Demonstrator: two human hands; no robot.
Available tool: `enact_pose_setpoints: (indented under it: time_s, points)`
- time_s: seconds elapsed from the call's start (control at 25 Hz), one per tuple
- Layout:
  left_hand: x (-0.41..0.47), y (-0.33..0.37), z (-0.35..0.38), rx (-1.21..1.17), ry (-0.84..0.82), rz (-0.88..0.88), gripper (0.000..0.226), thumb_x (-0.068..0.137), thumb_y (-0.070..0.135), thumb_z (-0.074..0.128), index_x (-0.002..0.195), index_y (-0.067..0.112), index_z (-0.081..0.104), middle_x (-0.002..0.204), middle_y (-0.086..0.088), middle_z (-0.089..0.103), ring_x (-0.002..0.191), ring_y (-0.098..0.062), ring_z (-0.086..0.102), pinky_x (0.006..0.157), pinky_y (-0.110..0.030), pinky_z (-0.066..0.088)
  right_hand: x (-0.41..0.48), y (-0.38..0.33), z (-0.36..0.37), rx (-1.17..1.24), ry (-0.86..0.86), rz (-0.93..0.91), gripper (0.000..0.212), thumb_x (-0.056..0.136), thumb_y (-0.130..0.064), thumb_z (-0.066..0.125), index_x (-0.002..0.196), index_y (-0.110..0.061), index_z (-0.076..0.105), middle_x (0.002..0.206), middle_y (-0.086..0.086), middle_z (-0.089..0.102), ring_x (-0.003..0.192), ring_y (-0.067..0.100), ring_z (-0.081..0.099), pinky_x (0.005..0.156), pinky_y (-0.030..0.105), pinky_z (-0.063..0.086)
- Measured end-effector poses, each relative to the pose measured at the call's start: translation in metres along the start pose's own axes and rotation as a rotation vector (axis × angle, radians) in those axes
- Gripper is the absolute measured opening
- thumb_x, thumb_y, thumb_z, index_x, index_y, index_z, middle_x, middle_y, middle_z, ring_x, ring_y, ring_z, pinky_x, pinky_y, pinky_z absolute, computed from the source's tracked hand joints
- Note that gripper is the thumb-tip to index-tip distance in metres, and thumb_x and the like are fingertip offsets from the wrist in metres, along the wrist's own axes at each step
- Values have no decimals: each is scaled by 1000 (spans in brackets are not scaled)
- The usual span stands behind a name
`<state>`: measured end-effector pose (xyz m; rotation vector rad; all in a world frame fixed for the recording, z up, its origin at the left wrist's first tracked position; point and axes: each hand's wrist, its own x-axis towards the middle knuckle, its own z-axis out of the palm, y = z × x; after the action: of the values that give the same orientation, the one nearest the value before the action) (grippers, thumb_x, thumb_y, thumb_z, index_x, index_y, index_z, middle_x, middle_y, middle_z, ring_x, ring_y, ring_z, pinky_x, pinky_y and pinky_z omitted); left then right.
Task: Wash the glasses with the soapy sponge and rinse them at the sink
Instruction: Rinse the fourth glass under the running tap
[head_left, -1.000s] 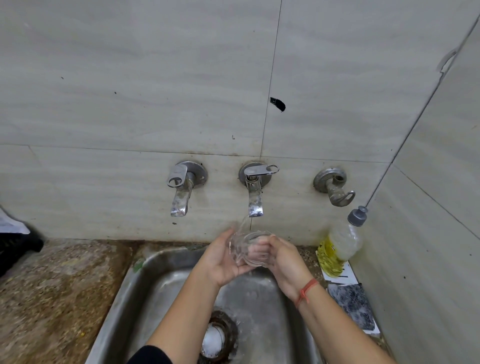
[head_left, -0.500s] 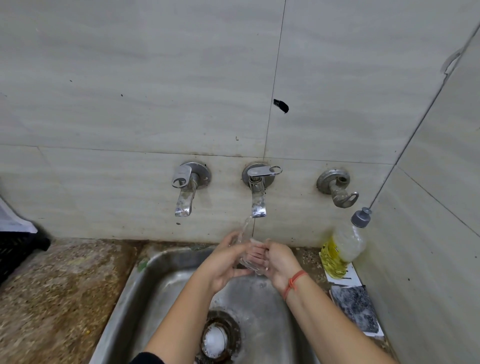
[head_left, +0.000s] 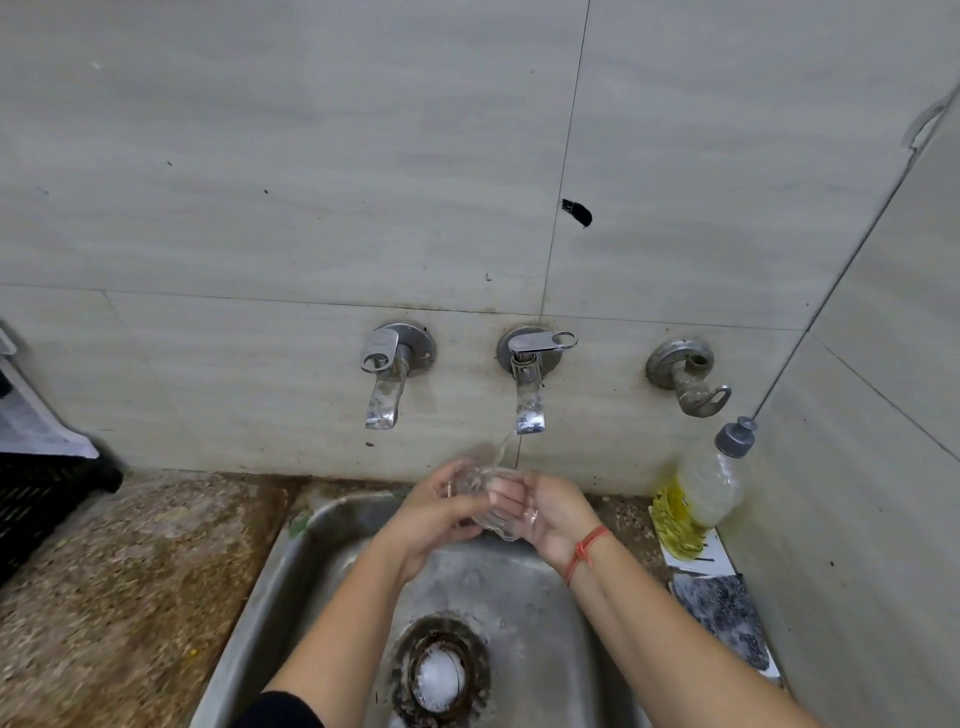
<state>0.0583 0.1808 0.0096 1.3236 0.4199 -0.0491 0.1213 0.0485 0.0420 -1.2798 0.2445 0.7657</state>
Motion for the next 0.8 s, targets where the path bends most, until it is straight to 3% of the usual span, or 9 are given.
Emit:
enact_pose_setpoints:
  time_s: [0.2,0.4,0.56,0.8]
  points:
    - [2,-3,16,113,28,143,58,64,-4,82,117,15,66,105,-4,73,95,-14,68,78,-21,54,3,2,-13,176,102,105,36,99,-6,33,75,-4,59,39,-2,55,29,8,51,35,20,48]
    - [7,-5,18,144,82,189,53,64,2,84,112,18,68,104,0,73,98,-13,67,88,-27,53,7,1,-17,226,105,148,36,100,-10,34,74,-3,58,42,1,59,30,10,55,37,23,49]
    - [5,-2,17,77,129,181,34,77,3,76,108,11,65,100,-2,72,90,-11,67,74,-15,51,7,-4,-12,218,11,145,39,103,-12,29,82,0,59,51,6,66,39,14,62,39,25,52]
    - [5,-9,15,65,183,51,28,92,27,63,114,12,54,99,-5,66,82,-16,64,79,-32,56,6,-7,-1,-25,-115,29,39,105,-19,26,103,-1,61,67,2,73,55,11,69,51,22,56]
